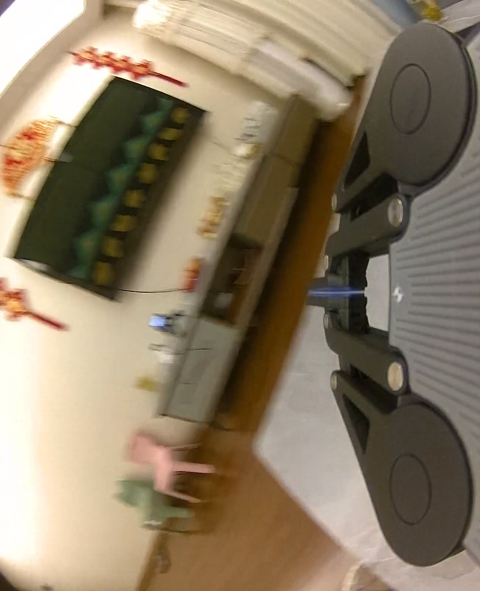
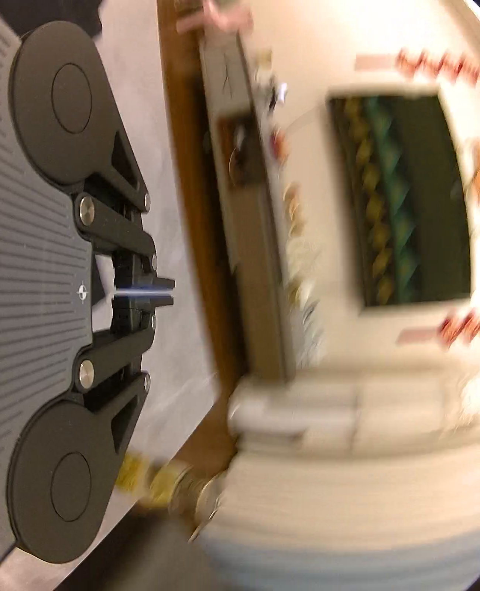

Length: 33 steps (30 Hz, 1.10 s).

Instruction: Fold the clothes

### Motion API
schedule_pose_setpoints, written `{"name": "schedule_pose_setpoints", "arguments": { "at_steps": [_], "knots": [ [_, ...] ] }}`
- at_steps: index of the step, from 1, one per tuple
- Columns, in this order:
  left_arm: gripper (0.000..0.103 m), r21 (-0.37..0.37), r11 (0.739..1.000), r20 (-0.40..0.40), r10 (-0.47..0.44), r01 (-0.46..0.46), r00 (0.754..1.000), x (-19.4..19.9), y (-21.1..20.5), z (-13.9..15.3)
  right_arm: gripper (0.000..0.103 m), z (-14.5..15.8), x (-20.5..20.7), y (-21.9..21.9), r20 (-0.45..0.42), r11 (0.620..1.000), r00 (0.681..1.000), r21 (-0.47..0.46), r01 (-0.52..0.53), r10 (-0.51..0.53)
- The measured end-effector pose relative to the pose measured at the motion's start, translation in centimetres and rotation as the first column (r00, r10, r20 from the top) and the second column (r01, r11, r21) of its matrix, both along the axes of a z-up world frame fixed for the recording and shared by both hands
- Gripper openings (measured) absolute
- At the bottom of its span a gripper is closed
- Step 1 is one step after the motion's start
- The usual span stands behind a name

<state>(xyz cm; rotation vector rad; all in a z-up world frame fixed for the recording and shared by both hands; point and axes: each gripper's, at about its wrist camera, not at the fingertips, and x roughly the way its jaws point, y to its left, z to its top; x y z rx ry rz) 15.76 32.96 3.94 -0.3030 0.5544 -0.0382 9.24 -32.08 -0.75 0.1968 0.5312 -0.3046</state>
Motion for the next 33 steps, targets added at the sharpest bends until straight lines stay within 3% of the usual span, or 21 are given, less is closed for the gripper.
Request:
{"name": "schedule_pose_setpoints", "arguments": {
  "at_steps": [1, 2, 3, 5, 7, 8, 9, 10, 11, 14, 16, 17, 19, 21, 23, 24, 26, 27, 28, 30, 33],
  "knots": [
    [0.048, 0.037, 0.999, -0.066, -0.005, 0.008, 0.998, 0.2, -0.1, -1.5, 0.075, -2.0, 0.7, -1.0, -0.078, 0.999, 0.997, 0.04, -0.005, 0.009],
    [0.071, 0.106, 0.994, -0.127, -0.011, 0.024, 0.992, 0.1, -0.4, -3.2, 0.081, -4.1, 0.9, -1.4, -0.137, 0.999, 0.99, 0.046, -0.011, 0.017],
    [0.079, 0.201, 0.979, -0.162, 0.001, 0.032, 0.987, -0.3, -0.7, -4.8, 0.083, -6.1, 1.0, -1.7, -0.191, 0.999, 0.981, 0.046, -0.015, 0.024],
    [0.082, 0.378, 0.923, -0.227, 0.026, 0.063, 0.974, -0.9, -1.5, -7.5, 0.083, -7.7, 1.6, -1.2, -0.268, 0.998, 0.961, 0.015, -0.062, 0.063],
    [0.086, 0.37, 0.92, -0.265, -0.027, 0.128, 0.964, -0.6, -1.9, -9.0, 0.08, -8.6, 2.4, -0.6, -0.308, 0.995, 0.947, -0.014, -0.098, 0.089],
    [0.085, 0.358, 0.92, -0.282, -0.057, 0.16, 0.958, -0.5, -2.1, -9.6, 0.067, -8.9, 2.7, -0.4, -0.33, 0.994, 0.938, 0.004, -0.108, 0.103],
    [0.059, 0.34, 0.921, -0.284, -0.094, 0.192, 0.954, -0.2, -2.5, -10.1, 0.024, -9.1, 3.0, -0.1, -0.351, 0.993, 0.929, 0.026, -0.117, 0.119],
    [0.026, 0.323, 0.919, -0.282, -0.135, 0.227, 0.95, 0.0, -2.9, -10.4, 0.01, -8.7, 2.9, 0.6, -0.344, 0.991, 0.93, 0.008, -0.137, 0.131],
    [0.002, 0.272, 0.933, -0.284, -0.155, 0.235, 0.946, 0.5, -3.0, -10.3, 0.003, -8.2, 2.9, 1.4, -0.333, 0.987, 0.932, -0.018, -0.158, 0.143],
    [0.002, 0.166, 0.977, -0.1, -0.117, 0.132, 0.988, 0.4, -2.0, -6.2, 0.0, -3.2, 1.3, 3.2, -0.148, 0.978, 0.97, -0.051, -0.201, 0.192],
    [0.002, 0.031, 0.998, 0.015, -0.05, 0.05, 0.999, 1.5, -0.5, -2.6, 0.0, 1.7, 0.4, 3.3, 0.029, 0.977, 0.977, -0.029, -0.211, 0.212],
    [0.002, 0.01, 0.999, 0.049, -0.032, 0.032, 0.998, 2.2, -0.2, -1.6, 0.0, 3.1, 1.1, 3.0, 0.065, 0.98, 0.978, -0.028, -0.197, 0.198],
    [0.003, 0.03, 0.999, 0.047, 0.016, -0.018, 0.999, 4.8, -0.9, -1.3, 0.0, 4.8, 3.8, 2.0, 0.092, 0.988, 0.984, -0.019, -0.152, 0.153],
    [0.007, -0.014, 0.998, -0.017, 0.059, -0.06, 0.998, 7.5, -1.6, -3.4, 0.001, 3.9, 8.2, 0.6, 0.034, 0.997, 0.997, 0.025, -0.069, 0.068],
    [0.015, -0.032, 0.995, -0.119, 0.087, -0.092, 0.989, 8.6, -1.9, -6.4, 0.005, 0.9, 12.2, -0.3, -0.073, 0.998, 0.997, 0.058, 0.008, -0.003],
    [0.024, -0.033, 0.995, -0.138, 0.089, -0.095, 0.986, 8.0, -1.6, -7.0, 0.014, -0.4, 12.5, -0.1, -0.115, 0.997, 0.993, 0.07, 0.025, -0.017],
    [0.038, -0.032, 0.995, -0.164, 0.088, -0.095, 0.983, 6.5, -0.8, -7.8, 0.017, -2.9, 12.5, 0.3, -0.191, 0.994, 0.981, 0.091, 0.052, -0.034],
    [0.055, -0.011, 0.995, -0.154, 0.095, -0.098, 0.984, 5.1, -0.4, -7.4, 0.033, -3.6, 11.1, 0.5, -0.172, 0.991, 0.985, 0.129, 0.035, -0.012],
    [0.062, 0.021, 0.996, -0.139, 0.093, -0.091, 0.986, 3.5, -0.1, -6.9, 0.059, -4.3, 9.0, 0.8, -0.147, 0.985, 0.989, 0.175, 0.005, 0.021],
    [0.075, 0.08, 0.994, -0.119, 0.087, -0.078, 0.989, 0.7, 0.4, -5.9, 0.082, -5.5, 5.8, 1.6, -0.146, 0.98, 0.987, 0.193, -0.042, 0.072],
    [0.081, 0.084, 0.995, -0.194, 0.065, -0.05, 0.979, -2.2, -1.7, -7.3, 0.086, -7.0, 3.0, 3.3, -0.218, 0.981, 0.964, 0.153, -0.116, 0.148]
  ]
}}
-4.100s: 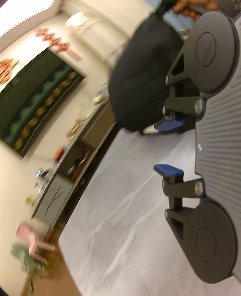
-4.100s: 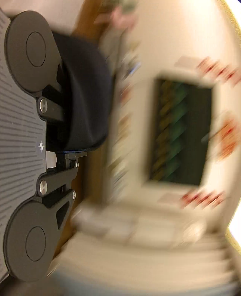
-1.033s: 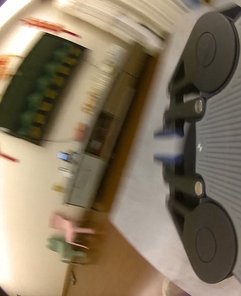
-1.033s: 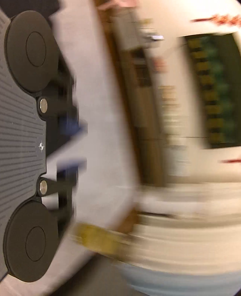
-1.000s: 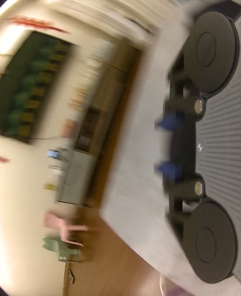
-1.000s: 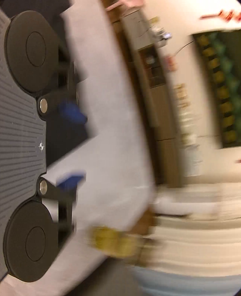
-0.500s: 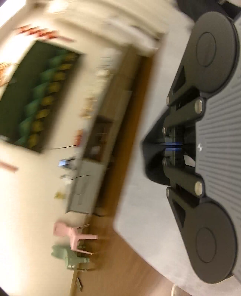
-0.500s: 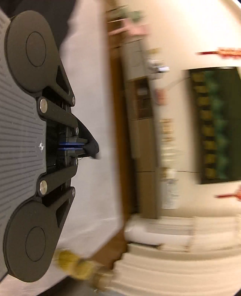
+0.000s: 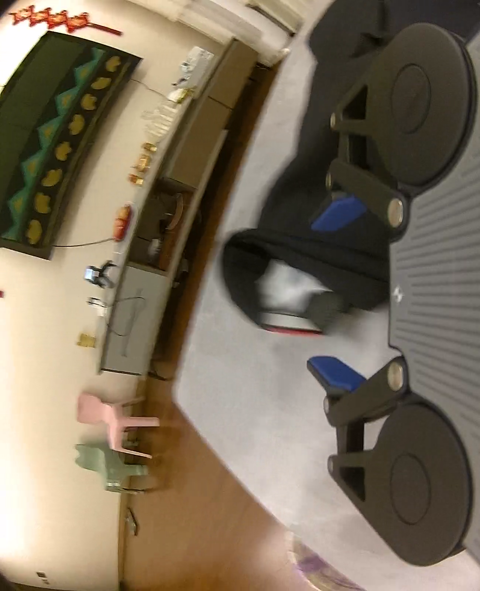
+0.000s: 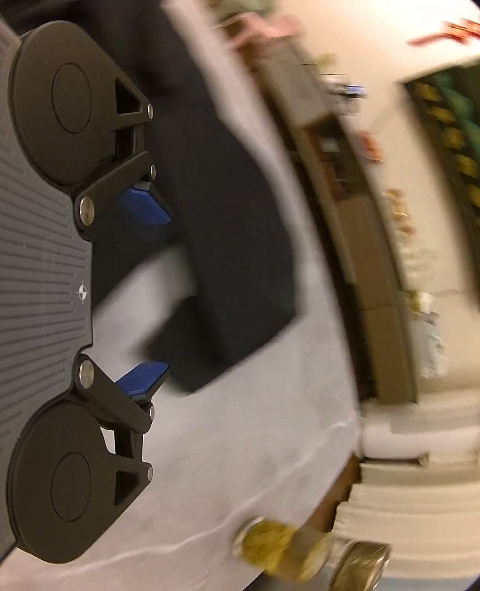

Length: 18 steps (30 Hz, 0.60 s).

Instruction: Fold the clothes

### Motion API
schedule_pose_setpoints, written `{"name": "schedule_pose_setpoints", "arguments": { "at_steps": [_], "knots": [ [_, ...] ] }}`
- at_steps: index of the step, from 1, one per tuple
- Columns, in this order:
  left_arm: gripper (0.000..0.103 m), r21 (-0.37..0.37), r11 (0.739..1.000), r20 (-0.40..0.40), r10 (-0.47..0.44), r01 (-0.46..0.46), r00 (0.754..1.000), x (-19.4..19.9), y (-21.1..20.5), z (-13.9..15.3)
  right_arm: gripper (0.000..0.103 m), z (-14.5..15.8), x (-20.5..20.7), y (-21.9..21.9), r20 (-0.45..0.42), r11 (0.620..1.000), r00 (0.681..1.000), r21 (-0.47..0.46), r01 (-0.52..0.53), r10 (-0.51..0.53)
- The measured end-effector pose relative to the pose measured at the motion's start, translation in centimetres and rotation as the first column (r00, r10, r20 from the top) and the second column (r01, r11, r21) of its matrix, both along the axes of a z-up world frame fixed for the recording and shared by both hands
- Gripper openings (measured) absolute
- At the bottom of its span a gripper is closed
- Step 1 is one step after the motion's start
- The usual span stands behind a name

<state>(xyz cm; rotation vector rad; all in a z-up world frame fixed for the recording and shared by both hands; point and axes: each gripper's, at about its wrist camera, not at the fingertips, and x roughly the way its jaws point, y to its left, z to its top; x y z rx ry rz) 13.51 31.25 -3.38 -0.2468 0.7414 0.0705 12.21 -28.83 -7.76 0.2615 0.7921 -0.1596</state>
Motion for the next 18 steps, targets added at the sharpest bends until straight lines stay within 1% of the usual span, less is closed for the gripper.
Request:
{"name": "schedule_pose_setpoints", "arguments": {
  "at_steps": [1, 2, 4, 5, 6, 7, 8, 9, 10, 11, 12, 13, 14, 15, 17, 18],
  "knots": [
    [0.081, -0.014, 1.0, -0.047, -0.027, 0.027, 0.999, -0.5, -0.8, -0.9, 0.091, -0.5, -0.9, 0.6, -0.023, 0.999, 0.999, -0.015, -0.029, 0.029],
    [0.081, -0.029, 0.998, -0.096, -0.064, 0.062, 0.993, -0.5, -1.7, -1.9, 0.092, -0.9, -1.5, 0.8, -0.05, 0.999, 0.998, -0.024, -0.048, 0.047],
    [0.081, 0.011, 0.993, -0.153, -0.118, 0.121, 0.981, -0.3, -3.8, -3.8, 0.092, -1.6, -2.3, 1.3, -0.104, 0.996, 0.991, -0.038, -0.083, 0.078],
    [0.077, 0.054, 0.989, -0.163, -0.129, 0.14, 0.978, -0.2, -4.6, -4.5, 0.092, -2.2, -2.3, 1.8, -0.133, 0.992, 0.986, -0.05, -0.112, 0.105],
    [0.061, 0.094, 0.983, -0.167, -0.139, 0.156, 0.976, -0.1, -5.2, -5.0, 0.091, -2.0, -2.7, 2.7, -0.148, 0.988, 0.981, -0.072, -0.133, 0.122],
    [0.048, 0.129, 0.978, -0.159, -0.142, 0.164, 0.977, -0.1, -5.4, -5.2, 0.082, -1.7, -3.2, 3.6, -0.161, 0.984, 0.978, -0.095, -0.153, 0.136],
    [0.019, 0.163, 0.972, -0.149, -0.145, 0.169, 0.978, -0.3, -5.6, -5.4, 0.077, -1.8, -3.5, 4.4, -0.162, 0.975, 0.974, -0.128, -0.18, 0.159],
    [0.004, 0.157, 0.974, -0.134, -0.143, 0.163, 0.981, -0.4, -5.4, -5.1, 0.051, -1.2, -4.1, 5.2, -0.151, 0.969, 0.97, -0.13, -0.211, 0.191],
    [0.004, 0.142, 0.978, -0.119, -0.139, 0.155, 0.983, -0.5, -5.0, -4.7, 0.002, -0.5, -4.3, 5.6, -0.153, 0.967, 0.969, -0.134, -0.217, 0.197],
    [0.004, 0.127, 0.981, -0.103, -0.135, 0.147, 0.986, -0.6, -4.6, -4.3, 0.0, -0.1, -4.6, 5.9, -0.149, 0.964, 0.967, -0.139, -0.229, 0.208],
    [0.004, 0.095, 0.989, -0.032, -0.111, 0.114, 0.993, -1.5, -3.4, -2.7, 0.0, 0.4, -5.1, 6.2, -0.119, 0.96, 0.967, -0.145, -0.24, 0.224],
    [0.004, 0.055, 0.996, 0.05, -0.08, 0.077, 0.996, -2.5, -2.1, -0.9, 0.0, 1.3, -5.7, 6.2, -0.077, 0.959, 0.97, -0.148, -0.24, 0.231],
    [0.004, -0.032, 0.999, 0.152, -0.038, 0.043, 0.988, -4.1, -0.3, 1.3, 0.0, 3.3, -6.9, 5.3, 0.031, 0.972, 0.976, -0.107, -0.21, 0.215],
    [0.004, -0.12, 0.993, 0.245, 0.012, 0.018, 0.97, -5.7, 1.5, 3.3, 0.0, 5.5, -8.2, 4.3, 0.152, 0.982, 0.971, -0.053, -0.18, 0.186],
    [0.004, -0.186, 0.981, 0.331, 0.115, -0.055, 0.937, -7.6, 3.6, 4.9, 0.0, 8.0, -10.2, 1.8, 0.291, 0.997, 0.954, -0.003, -0.075, 0.073],
    [0.006, -0.164, 0.985, 0.286, 0.107, -0.061, 0.952, -6.7, 3.3, 4.0, 0.0, 9.1, -11.2, 0.5, 0.352, 0.999, 0.936, 0.025, -0.023, 0.012]
  ]
}}
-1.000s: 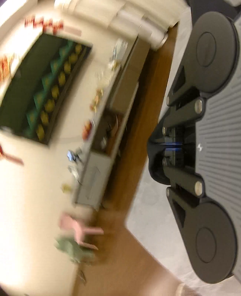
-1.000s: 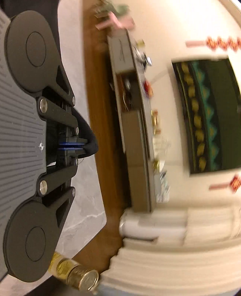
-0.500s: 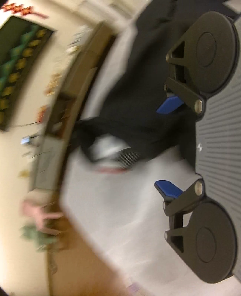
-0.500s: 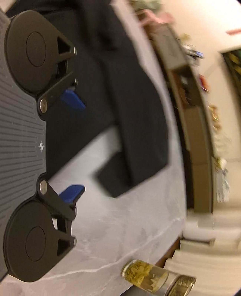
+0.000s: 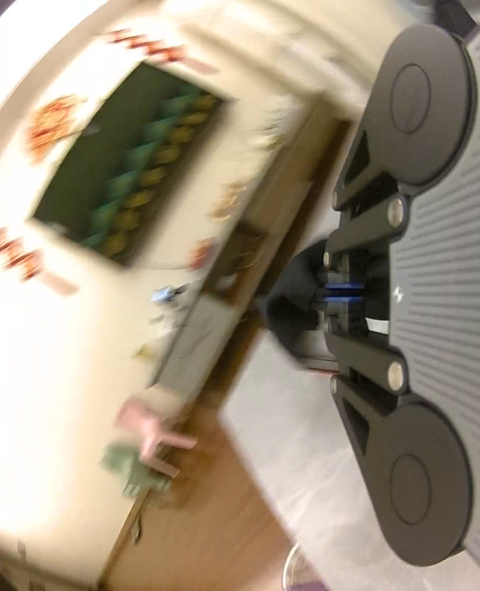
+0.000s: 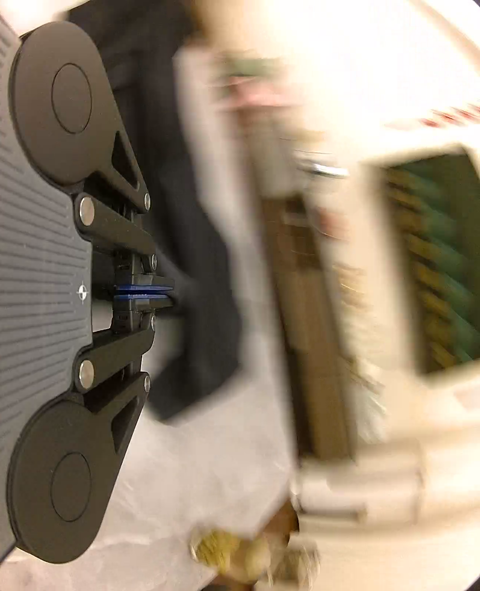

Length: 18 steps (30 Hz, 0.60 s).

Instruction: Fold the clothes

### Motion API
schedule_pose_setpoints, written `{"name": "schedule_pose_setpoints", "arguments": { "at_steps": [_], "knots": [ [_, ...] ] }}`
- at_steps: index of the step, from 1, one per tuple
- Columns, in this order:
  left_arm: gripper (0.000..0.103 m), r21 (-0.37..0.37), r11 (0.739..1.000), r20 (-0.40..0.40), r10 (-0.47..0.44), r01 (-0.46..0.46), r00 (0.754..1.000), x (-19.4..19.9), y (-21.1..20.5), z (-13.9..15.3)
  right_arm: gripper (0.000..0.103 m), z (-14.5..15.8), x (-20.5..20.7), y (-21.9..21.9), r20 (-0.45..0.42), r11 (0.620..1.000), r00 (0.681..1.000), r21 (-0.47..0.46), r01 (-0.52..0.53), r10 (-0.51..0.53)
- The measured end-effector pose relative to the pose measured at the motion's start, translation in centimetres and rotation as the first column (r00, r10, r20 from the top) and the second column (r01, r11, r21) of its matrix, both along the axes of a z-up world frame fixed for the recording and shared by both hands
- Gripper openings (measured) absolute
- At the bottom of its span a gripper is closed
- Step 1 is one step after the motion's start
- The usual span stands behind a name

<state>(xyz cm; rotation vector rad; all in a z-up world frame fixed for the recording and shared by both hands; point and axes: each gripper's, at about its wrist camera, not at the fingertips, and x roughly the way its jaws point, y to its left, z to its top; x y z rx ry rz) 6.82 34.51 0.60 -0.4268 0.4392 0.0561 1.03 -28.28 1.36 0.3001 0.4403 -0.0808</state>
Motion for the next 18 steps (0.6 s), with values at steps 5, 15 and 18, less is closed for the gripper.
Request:
{"name": "schedule_pose_setpoints", "arguments": {
  "at_steps": [5, 15, 18],
  "knots": [
    [0.022, 0.15, 0.985, -0.363, -0.029, 0.089, 0.931, 5.7, -3.6, -6.7, 0.009, -4.4, 4.6, -0.1, -0.199, 0.991, 0.973, -0.091, 0.097, -0.113],
    [0.074, 0.148, 0.979, -0.366, -0.079, 0.142, 0.927, 1.2, -4.9, -7.1, 0.085, -6.1, 2.6, 0.3, -0.278, 0.997, 0.959, -0.037, -0.065, 0.052],
    [0.081, 0.115, 0.975, -0.402, -0.127, 0.187, 0.907, 0.4, -6.2, -8.3, 0.088, -7.9, 2.7, 3.5, -0.362, 0.97, 0.913, -0.074, -0.23, 0.189]
  ]
}}
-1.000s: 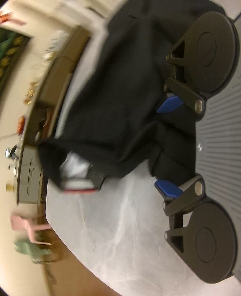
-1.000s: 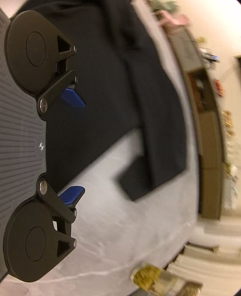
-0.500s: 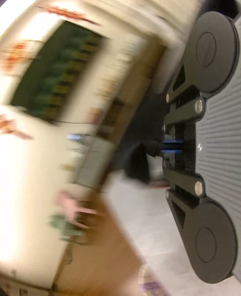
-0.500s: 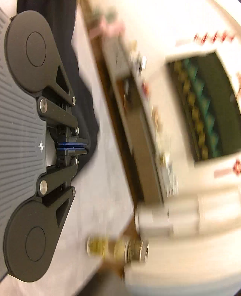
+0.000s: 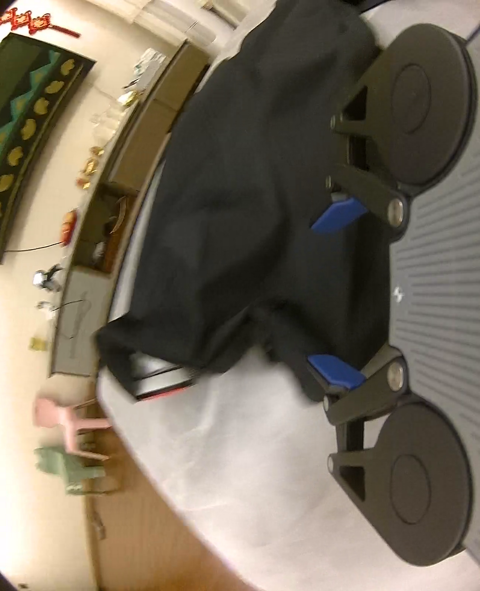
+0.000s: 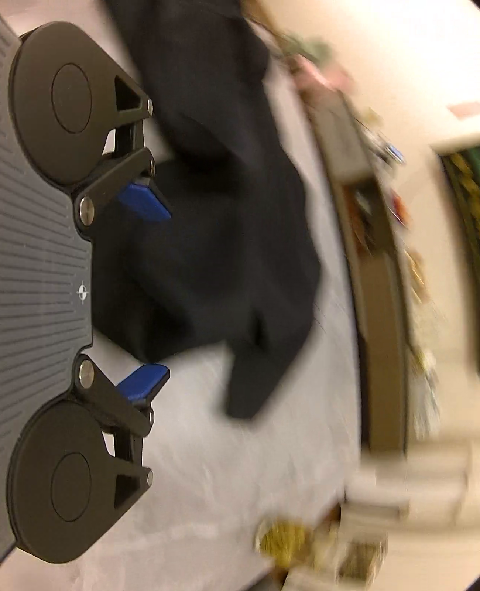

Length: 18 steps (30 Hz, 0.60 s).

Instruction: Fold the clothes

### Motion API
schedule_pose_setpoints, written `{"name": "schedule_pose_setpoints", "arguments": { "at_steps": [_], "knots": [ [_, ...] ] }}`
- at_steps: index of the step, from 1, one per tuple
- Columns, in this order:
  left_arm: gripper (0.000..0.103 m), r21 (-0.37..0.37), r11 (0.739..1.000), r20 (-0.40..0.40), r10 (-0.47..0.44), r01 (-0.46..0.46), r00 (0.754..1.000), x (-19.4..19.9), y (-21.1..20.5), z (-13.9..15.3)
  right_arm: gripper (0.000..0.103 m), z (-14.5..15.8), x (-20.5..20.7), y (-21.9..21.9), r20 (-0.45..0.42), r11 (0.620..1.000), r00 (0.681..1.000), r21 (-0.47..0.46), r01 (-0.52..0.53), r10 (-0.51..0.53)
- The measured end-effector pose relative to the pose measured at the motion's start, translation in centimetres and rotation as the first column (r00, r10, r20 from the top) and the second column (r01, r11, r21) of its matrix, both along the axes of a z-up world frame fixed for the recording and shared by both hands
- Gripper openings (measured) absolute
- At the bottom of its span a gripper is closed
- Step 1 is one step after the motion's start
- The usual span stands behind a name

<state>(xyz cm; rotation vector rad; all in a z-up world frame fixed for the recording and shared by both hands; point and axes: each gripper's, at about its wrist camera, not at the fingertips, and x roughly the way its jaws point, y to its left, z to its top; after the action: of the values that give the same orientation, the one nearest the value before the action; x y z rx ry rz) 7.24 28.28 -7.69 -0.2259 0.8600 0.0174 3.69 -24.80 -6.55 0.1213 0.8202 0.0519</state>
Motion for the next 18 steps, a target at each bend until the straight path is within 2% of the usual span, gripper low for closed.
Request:
{"name": "schedule_pose_setpoints", "arguments": {
  "at_steps": [3, 5, 7, 8, 9, 10, 11, 13, 14, 15, 16, 17, 18],
  "knots": [
    [0.091, 0.009, 0.997, -0.004, -0.074, 0.074, 0.997, 0.0, -2.3, -0.4, 0.086, -1.2, 0.5, 3.4, -0.046, 0.986, 0.993, -0.125, -0.11, 0.105],
    [0.091, 0.016, 0.992, -0.007, -0.123, 0.123, 0.992, 0.1, -3.9, -0.6, 0.066, -1.8, 1.0, 4.6, -0.076, 0.975, 0.989, -0.169, -0.141, 0.13],
    [0.091, 0.053, 0.987, -0.019, -0.154, 0.155, 0.988, 0.6, -5.0, -1.3, 0.031, -1.8, 1.2, 5.1, -0.088, 0.972, 0.986, -0.173, -0.156, 0.143],
    [0.077, 0.083, 0.985, -0.021, -0.149, 0.15, 0.989, 0.6, -5.4, -1.5, 0.018, -1.7, 1.4, 5.1, -0.087, 0.969, 0.985, -0.184, -0.163, 0.149],
    [0.029, 0.116, 0.983, -0.021, -0.14, 0.141, 0.99, 0.6, -5.8, -1.7, 0.001, -1.5, 1.3, 5.0, -0.081, 0.967, 0.986, -0.201, -0.159, 0.146],
    [0.007, 0.132, 0.982, -0.022, -0.132, 0.134, 0.991, 0.8, -5.7, -1.9, 0.0, -1.3, 1.3, 4.9, -0.075, 0.964, 0.987, -0.219, -0.154, 0.14],
    [0.0, 0.143, 0.982, -0.024, -0.124, 0.126, 0.992, 1.0, -5.5, -2.0, 0.0, -0.8, 1.1, 4.4, -0.04, 0.963, 0.992, -0.239, -0.124, 0.117],
    [0.0, 0.12, 0.991, 0.093, -0.073, 0.061, 0.993, 0.3, -3.7, 0.2, 0.0, 0.9, 0.4, 2.6, 0.059, 0.965, 0.998, -0.261, -0.019, 0.036],
    [0.0, 0.104, 0.994, 0.156, -0.043, 0.027, 0.987, -0.1, -2.7, 1.5, 0.0, 2.2, -0.2, 1.3, 0.121, 0.965, 0.992, -0.256, 0.056, -0.025],
    [0.0, 0.05, 0.999, 0.218, -0.023, 0.013, 0.976, -0.8, -1.3, 2.9, 0.0, 3.7, -1.1, -0.8, 0.191, 0.954, 0.975, -0.251, 0.164, -0.117],
    [0.001, -0.013, 1.0, 0.278, -0.002, 0.006, 0.961, -1.6, 0.2, 4.3, 0.0, 4.6, -2.0, -2.6, 0.242, 0.926, 0.947, -0.262, 0.272, -0.21],
    [0.002, -0.054, 0.998, 0.283, -0.01, 0.026, 0.959, -1.8, 1.3, 4.6, 0.0, 4.8, -2.5, -4.5, 0.258, 0.884, 0.92, -0.292, 0.365, -0.295],
    [0.008, -0.09, 0.995, 0.277, -0.024, 0.051, 0.961, -1.9, 2.4, 4.8, 0.0, 4.8, -2.9, -6.2, 0.27, 0.832, 0.887, -0.323, 0.45, -0.375]
  ]
}}
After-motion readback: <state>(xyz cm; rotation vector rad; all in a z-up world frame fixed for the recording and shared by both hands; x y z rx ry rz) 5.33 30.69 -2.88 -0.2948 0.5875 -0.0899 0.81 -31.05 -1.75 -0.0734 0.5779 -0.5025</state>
